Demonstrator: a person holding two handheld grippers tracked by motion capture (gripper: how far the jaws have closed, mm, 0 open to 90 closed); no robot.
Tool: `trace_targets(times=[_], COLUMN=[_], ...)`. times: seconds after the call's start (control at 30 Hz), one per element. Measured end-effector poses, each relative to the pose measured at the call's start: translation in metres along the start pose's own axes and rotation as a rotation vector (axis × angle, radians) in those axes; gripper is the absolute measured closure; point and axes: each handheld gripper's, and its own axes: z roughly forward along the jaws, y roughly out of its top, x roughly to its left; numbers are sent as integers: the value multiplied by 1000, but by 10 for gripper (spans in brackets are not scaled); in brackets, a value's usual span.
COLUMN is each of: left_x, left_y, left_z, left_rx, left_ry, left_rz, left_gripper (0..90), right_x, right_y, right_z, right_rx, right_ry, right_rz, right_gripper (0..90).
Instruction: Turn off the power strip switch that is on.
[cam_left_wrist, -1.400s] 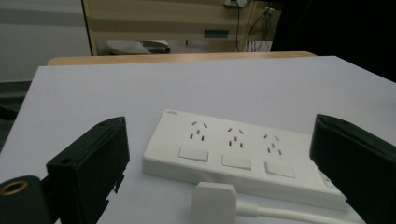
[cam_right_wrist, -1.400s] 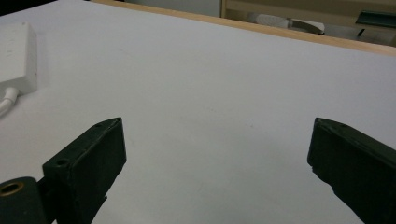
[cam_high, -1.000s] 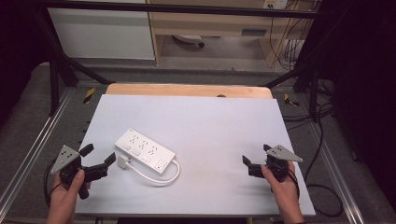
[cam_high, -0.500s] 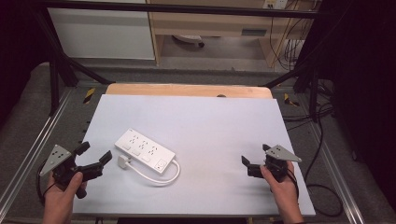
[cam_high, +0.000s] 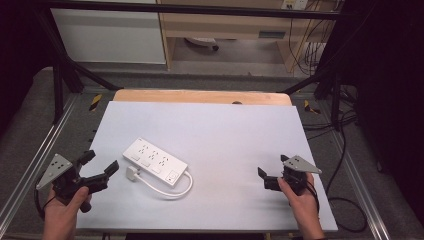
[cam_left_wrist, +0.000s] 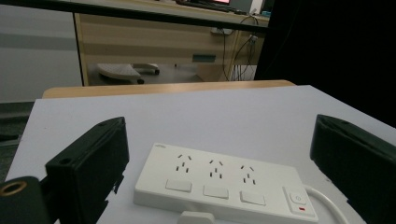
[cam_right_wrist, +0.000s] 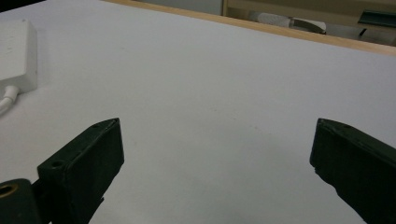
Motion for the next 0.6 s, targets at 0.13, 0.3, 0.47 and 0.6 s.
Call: trace_targets(times=[0.13,0.3,0.47,0.6], left_x=[-3,-9,-12,-13], left_y=[3,6,8,10], left_z=[0,1,5,10], left_rx=[-7,-10,-9,7], left_ry=[-20,-36,-29,-33], left_rz=[-10,2,10,5], left_gripper=[45,46,49,49], right_x=[1,0,0,1], right_y=[0,0,0,-1], right_z=[1,1,0,2], right_rx=[6,8,7,21], right_ry=[3,3,3,10], right_rz=[0,6,10,3], right_gripper=[34,34,33,35])
